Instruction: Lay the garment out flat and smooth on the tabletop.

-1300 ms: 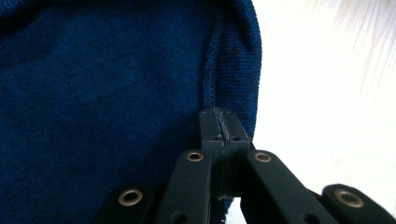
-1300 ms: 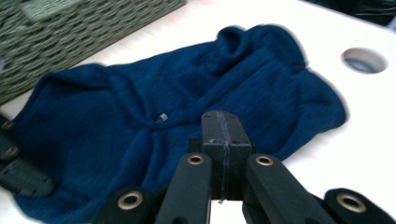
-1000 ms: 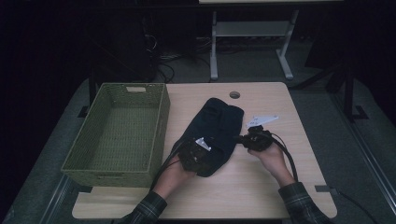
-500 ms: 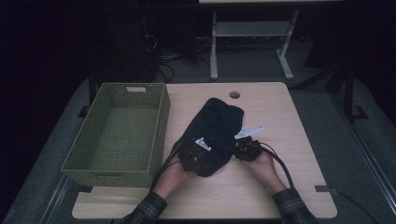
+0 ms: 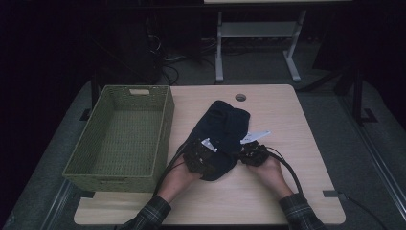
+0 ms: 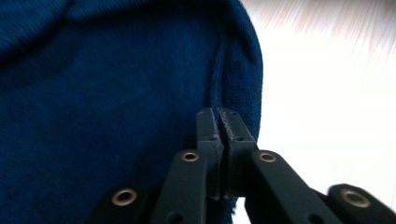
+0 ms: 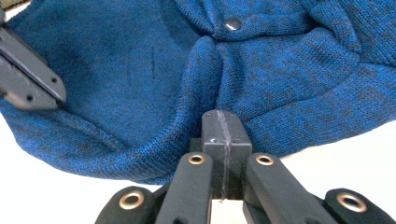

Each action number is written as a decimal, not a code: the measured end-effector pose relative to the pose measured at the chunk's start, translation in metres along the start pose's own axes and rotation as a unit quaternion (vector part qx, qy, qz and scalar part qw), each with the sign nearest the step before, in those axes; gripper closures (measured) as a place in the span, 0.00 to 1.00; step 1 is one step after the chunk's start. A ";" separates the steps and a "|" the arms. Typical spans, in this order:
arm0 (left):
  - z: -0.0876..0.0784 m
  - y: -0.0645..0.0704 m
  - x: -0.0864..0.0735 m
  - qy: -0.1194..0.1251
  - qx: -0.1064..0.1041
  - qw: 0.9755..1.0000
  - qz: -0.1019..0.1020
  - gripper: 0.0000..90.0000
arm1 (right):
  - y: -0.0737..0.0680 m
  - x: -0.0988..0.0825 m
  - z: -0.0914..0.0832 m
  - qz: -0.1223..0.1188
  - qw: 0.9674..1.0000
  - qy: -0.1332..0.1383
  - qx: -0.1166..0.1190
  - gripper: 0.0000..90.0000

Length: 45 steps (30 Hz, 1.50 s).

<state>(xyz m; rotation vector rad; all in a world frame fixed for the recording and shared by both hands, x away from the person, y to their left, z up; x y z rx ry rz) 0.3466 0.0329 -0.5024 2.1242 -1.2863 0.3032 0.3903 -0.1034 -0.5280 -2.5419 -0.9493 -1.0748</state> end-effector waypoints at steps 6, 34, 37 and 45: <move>-0.008 -0.001 0.011 0.008 0.007 1.000 0.011 1.00 | 0.004 -0.004 -0.004 0.005 1.000 -0.004 -0.002 1.00; -0.021 -0.072 0.030 0.022 0.113 0.992 -0.041 1.00 | 0.028 -0.039 -0.039 0.010 0.999 -0.033 -0.012 1.00; -0.011 -0.076 0.023 0.005 0.109 0.993 -0.050 1.00 | 0.029 -0.042 -0.042 0.015 0.999 -0.033 -0.011 1.00; -0.005 -0.066 0.016 0.002 0.097 0.994 -0.045 1.00 | 0.032 -0.047 -0.048 0.015 0.999 -0.043 -0.014 1.00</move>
Point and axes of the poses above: each handheld gripper's, and its own axes: z roughly forward along the jaws, x roughly out of its top, y roughly to its right, the point moved 8 cm from there along z, roughly forward along the jaws, and after that the axes turned 14 degrees about -x, right-handed, at the moved point
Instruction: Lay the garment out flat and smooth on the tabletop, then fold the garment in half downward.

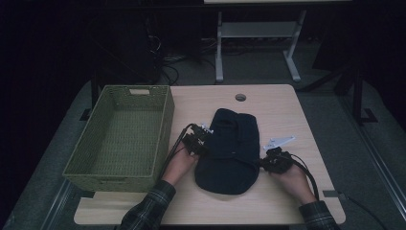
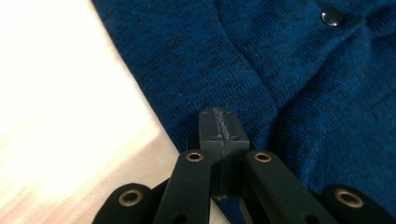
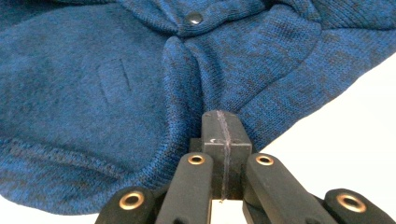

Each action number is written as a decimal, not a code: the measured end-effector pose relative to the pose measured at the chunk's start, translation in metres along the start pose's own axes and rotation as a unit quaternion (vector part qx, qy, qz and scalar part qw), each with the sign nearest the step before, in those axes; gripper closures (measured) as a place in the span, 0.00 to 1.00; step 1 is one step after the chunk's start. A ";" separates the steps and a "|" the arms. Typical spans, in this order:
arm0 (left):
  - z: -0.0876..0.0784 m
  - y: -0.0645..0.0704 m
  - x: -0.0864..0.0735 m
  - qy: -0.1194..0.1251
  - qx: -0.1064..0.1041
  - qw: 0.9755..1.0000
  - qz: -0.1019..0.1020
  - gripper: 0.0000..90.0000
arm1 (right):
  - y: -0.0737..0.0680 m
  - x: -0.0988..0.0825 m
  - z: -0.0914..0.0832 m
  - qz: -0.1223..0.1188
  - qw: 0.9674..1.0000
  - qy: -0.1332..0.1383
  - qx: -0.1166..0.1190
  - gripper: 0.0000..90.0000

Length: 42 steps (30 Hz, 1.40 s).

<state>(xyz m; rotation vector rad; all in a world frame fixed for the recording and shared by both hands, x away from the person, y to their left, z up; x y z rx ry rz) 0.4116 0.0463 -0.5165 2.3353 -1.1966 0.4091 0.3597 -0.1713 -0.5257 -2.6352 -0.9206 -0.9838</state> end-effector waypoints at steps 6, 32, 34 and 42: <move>0.001 0.016 -0.009 -0.001 -0.024 1.000 0.008 1.00 | 0.004 -0.006 -0.005 0.001 1.000 -0.004 -0.006 1.00; 0.005 0.077 -0.037 -0.013 -0.068 0.997 0.037 1.00 | -0.017 -0.037 -0.034 -0.003 1.000 -0.016 0.012 1.00; 0.004 0.078 -0.035 -0.012 -0.083 0.996 0.034 1.00 | -0.016 -0.035 -0.035 -0.006 1.000 -0.014 0.012 1.00; -0.008 0.049 -0.008 0.027 -0.055 0.998 0.015 1.00 | 0.009 0.005 -0.034 0.012 0.999 0.032 -0.019 1.00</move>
Point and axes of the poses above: each handheld gripper's, and its own axes: z roughly forward along the jaws, x roughly out of its top, y roughly to its right, the point moved 8 cm from there along z, roughly forward along the jaws, and after that the axes turned 14 degrees about -x, right-handed, at the moved point
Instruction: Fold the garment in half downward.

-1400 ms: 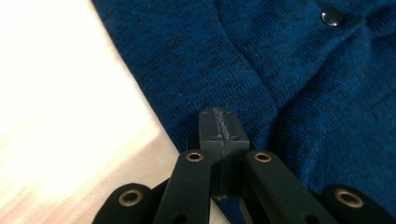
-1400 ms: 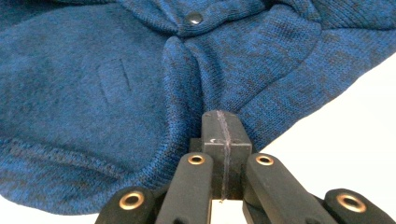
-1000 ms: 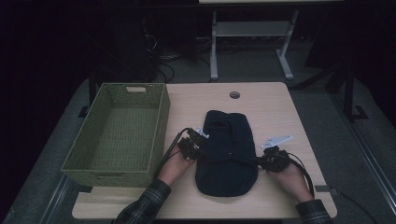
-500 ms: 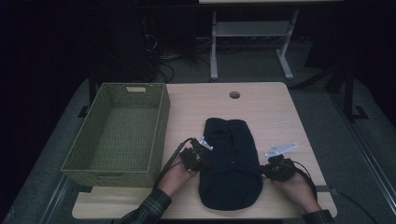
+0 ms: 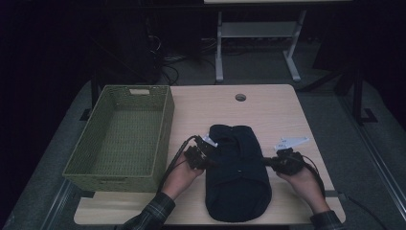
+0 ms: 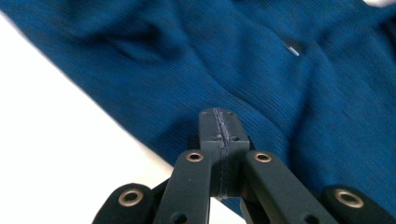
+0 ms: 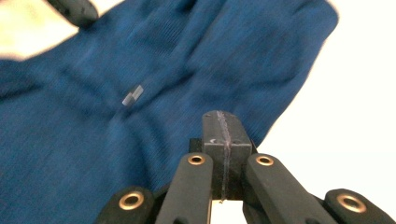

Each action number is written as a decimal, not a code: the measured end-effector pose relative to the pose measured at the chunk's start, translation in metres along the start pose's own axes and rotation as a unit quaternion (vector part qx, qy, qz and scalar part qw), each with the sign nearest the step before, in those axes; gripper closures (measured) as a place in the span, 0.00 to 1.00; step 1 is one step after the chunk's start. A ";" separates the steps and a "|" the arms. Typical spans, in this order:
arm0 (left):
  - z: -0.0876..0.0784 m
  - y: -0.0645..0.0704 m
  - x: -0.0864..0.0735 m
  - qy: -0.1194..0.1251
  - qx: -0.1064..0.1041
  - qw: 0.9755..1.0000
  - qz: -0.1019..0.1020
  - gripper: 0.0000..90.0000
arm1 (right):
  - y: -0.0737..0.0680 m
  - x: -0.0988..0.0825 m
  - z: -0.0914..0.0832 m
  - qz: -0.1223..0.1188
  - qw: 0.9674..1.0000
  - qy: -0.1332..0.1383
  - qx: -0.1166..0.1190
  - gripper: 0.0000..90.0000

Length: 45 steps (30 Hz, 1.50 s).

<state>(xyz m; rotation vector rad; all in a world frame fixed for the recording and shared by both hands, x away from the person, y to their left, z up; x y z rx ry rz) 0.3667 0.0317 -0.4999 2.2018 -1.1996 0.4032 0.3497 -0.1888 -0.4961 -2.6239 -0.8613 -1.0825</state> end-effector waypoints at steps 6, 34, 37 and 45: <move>0.000 -0.025 0.015 0.014 0.024 1.000 -0.014 1.00 | 0.025 0.029 0.029 0.028 0.999 0.021 -0.018 1.00; 0.013 -0.024 0.000 -0.006 0.027 1.000 -0.009 1.00 | 0.026 0.009 0.049 -0.005 0.997 -0.037 -0.072 1.00; 0.013 -0.019 -0.002 -0.007 0.025 1.000 -0.006 1.00 | 0.025 0.005 0.046 -0.004 0.997 -0.038 -0.065 1.00; 0.015 -0.011 -0.005 -0.007 0.018 1.000 0.000 1.00 | 0.019 -0.001 0.039 -0.008 0.998 -0.037 -0.055 1.00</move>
Point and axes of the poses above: each handheld gripper's, and its own axes: z roughly forward along the jaws, x roughly out of its top, y roughly to its right, the point moved 8 cm from there along z, roughly forward along the jaws, and after that the axes turned 14 degrees about -x, right-handed, at the moved point
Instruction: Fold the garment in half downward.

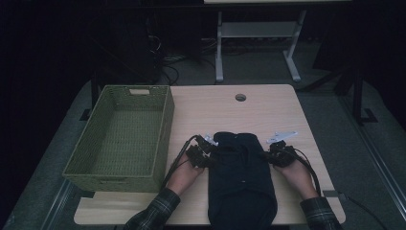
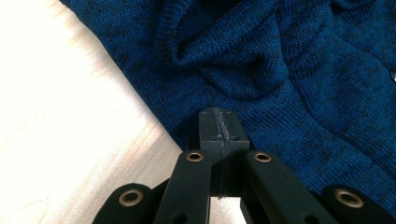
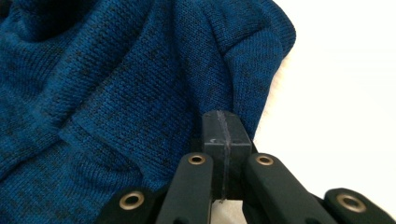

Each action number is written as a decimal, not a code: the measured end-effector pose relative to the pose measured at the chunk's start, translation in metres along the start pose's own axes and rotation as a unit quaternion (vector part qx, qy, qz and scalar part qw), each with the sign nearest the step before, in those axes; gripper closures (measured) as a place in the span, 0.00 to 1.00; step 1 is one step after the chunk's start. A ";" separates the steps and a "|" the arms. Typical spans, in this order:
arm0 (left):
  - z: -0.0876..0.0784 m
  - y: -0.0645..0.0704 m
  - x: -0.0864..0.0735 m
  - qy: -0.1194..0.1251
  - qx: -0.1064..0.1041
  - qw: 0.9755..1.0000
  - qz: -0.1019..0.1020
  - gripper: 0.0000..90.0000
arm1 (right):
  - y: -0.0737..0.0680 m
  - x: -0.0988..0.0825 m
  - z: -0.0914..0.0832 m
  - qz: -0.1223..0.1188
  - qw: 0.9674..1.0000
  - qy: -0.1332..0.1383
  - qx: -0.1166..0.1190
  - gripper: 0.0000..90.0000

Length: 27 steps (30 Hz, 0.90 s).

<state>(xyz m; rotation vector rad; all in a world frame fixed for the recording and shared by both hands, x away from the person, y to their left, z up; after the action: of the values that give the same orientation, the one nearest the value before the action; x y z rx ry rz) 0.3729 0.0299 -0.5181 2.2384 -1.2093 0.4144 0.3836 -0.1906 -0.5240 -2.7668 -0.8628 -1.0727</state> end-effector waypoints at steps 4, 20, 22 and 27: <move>-0.002 -0.002 0.001 0.010 -0.016 1.000 -0.006 0.94 | 0.001 0.001 -0.001 0.007 1.000 0.001 0.010 0.99; -0.040 -0.030 0.035 0.055 0.011 0.998 0.002 0.72 | 0.027 0.038 -0.013 0.029 0.998 0.018 0.043 0.75; -0.042 -0.034 0.043 0.065 0.013 0.998 0.000 0.70 | 0.029 0.045 -0.011 0.030 0.998 0.022 0.044 0.75; -0.036 -0.048 0.058 0.068 0.017 0.998 -0.007 0.68 | 0.035 0.060 -0.001 0.042 0.997 0.021 0.055 0.73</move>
<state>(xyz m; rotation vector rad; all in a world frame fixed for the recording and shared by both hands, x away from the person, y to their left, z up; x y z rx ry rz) 0.4450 0.0337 -0.4758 2.2074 -1.1230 0.5756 0.4368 -0.1912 -0.4801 -2.6548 -0.7679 -1.0326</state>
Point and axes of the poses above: each handheld gripper's, and its own axes: z roughly forward along the jaws, x roughly out of its top, y roughly to its right, the point moved 8 cm from there along z, roughly forward along the jaws, and after that the axes turned 14 degrees about -x, right-handed, at the moved point
